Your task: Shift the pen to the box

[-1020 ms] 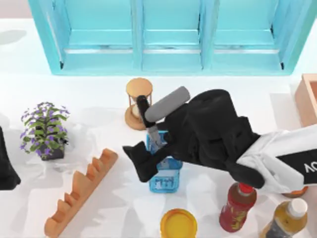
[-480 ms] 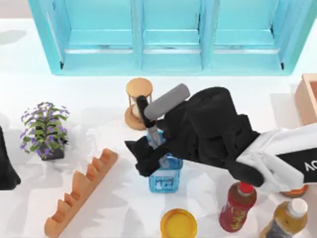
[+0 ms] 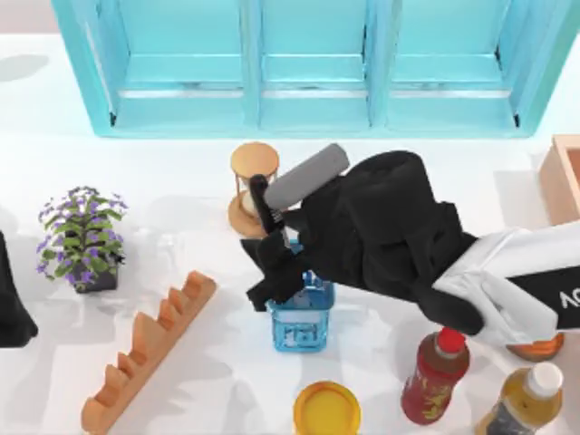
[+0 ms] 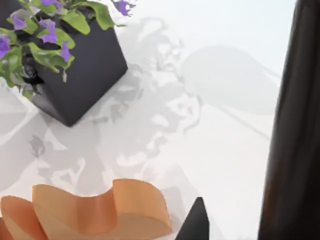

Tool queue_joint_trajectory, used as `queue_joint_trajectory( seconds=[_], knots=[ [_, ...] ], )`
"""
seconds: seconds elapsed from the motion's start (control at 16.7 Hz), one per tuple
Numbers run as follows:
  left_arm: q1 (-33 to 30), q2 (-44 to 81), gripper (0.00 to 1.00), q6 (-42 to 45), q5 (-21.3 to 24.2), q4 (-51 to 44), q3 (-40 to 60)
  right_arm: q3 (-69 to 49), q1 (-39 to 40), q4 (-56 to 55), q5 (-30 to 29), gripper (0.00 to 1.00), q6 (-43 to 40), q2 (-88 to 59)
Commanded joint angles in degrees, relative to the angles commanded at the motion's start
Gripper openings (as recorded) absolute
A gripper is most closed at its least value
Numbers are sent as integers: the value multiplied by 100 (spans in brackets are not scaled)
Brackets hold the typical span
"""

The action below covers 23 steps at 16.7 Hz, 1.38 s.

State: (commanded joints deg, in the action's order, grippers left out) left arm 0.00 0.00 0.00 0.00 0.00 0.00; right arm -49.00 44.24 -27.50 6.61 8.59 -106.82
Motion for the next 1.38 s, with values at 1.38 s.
queue_joint_trajectory(
  seconds=[1.38],
  knots=[
    [0, 0, 100, 0, 0, 0, 0, -679, -2543, 4472, 2070, 0, -1504, 3296]
  ],
)
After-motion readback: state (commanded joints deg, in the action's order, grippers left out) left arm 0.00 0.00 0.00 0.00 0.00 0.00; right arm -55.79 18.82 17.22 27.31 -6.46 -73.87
